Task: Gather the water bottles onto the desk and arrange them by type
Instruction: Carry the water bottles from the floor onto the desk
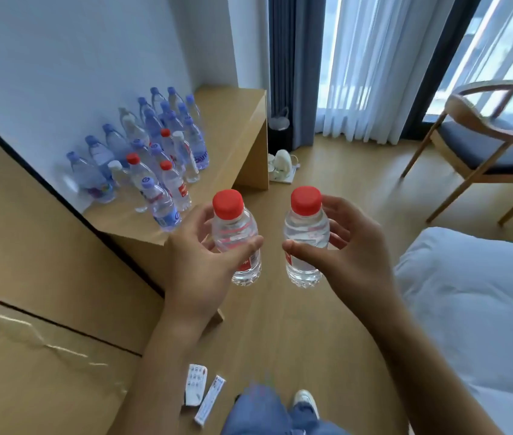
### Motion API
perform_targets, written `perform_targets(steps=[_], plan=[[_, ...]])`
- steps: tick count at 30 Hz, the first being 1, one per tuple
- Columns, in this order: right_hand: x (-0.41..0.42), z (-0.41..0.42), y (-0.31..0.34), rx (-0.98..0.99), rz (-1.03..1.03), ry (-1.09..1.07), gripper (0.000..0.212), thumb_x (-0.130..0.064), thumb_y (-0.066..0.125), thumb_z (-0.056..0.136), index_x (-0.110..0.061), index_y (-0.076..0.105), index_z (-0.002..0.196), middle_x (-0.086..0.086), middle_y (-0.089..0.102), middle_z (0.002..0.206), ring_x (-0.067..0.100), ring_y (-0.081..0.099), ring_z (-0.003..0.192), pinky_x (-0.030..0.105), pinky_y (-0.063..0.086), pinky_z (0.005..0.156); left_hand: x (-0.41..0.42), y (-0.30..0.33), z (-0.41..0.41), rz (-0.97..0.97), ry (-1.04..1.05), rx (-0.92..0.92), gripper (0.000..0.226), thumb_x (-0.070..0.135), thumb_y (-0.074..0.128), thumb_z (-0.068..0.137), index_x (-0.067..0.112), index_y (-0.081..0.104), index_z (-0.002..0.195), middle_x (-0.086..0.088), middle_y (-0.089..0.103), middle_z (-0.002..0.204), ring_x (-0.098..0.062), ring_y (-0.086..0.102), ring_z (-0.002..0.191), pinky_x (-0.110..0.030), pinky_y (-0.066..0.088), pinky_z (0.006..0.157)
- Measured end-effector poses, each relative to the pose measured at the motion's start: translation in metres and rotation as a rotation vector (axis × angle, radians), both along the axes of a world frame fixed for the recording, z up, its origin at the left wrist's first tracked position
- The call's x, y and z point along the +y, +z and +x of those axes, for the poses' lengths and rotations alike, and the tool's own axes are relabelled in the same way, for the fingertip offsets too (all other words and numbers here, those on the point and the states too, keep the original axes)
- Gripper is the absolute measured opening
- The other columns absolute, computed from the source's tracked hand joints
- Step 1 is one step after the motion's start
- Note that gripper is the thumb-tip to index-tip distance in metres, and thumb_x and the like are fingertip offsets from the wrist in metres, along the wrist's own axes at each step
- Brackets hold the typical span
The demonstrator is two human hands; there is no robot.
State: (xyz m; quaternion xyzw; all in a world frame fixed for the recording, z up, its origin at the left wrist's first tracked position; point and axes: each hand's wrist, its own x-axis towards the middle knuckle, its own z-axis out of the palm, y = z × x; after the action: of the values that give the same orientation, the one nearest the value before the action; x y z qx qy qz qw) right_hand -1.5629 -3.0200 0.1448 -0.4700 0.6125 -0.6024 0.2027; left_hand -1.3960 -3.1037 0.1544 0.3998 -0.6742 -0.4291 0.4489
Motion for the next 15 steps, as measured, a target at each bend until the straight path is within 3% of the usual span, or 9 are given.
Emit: perform_targets(steps=[5, 9, 15], plan=[[-0.097, -0.051, -0.007, -0.034, 0.048, 0.054, 0.059, -0.011, 0.091, 0.065, -0.039, 0.061, 0.109, -0.02, 0.072, 0.1, -0.001, 0.069, 0.093, 0.008, 0.049, 0.075, -0.085, -0.013, -0.041, 0.037, 0.068, -0.022, 0.043, 0.011, 0.089, 0.067, 0.014, 0.068, 0.104, 0.003, 0.074, 0.095, -0.01, 0.072, 0.091, -0.022, 0.057, 0.083], [-0.188, -0.084, -0.019, -0.044, 0.078, 0.092, 0.059, -0.009, 0.091, 0.064, -0.035, 0.062, 0.109, -0.016, 0.073, 0.099, 0.001, 0.069, 0.092, 0.011, 0.051, 0.076, -0.17, -0.028, -0.074, 0.063, 0.109, -0.015, 0.042, 0.015, 0.089, 0.068, 0.024, 0.068, 0.103, 0.009, 0.074, 0.095, -0.007, 0.071, 0.092, -0.016, 0.055, 0.08], [-0.337, -0.126, -0.02, -0.036, 0.089, 0.11, 0.057, -0.009, 0.091, 0.065, -0.032, 0.063, 0.109, -0.014, 0.073, 0.099, 0.003, 0.07, 0.094, 0.014, 0.053, 0.079, -0.319, -0.035, -0.123, 0.066, 0.148, -0.019, 0.047, 0.011, 0.09, 0.067, 0.021, 0.067, 0.106, 0.017, 0.073, 0.092, -0.002, 0.071, 0.086, -0.013, 0.053, 0.075]])
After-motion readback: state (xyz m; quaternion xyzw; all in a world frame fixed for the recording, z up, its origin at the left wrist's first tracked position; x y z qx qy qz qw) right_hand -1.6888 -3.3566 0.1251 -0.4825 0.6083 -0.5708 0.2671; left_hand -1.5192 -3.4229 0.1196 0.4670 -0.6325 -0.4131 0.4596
